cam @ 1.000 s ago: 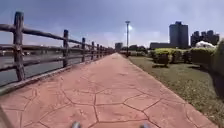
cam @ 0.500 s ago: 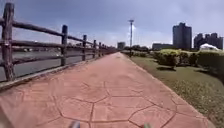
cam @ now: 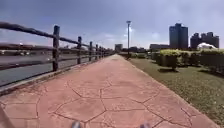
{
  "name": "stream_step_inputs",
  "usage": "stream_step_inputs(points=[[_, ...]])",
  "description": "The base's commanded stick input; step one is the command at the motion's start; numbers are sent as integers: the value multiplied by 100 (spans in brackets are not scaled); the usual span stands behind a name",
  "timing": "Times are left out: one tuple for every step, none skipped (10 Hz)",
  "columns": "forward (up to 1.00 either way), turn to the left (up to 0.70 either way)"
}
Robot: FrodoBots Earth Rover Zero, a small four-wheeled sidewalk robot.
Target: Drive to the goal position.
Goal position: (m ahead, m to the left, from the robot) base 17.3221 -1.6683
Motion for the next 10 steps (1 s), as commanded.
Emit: stream_step_inputs(points=[[70,0],[70,0],[70,0],[70,0],[70,0],[70,0],[70,0],[70,0],[70,0],[70,0]])
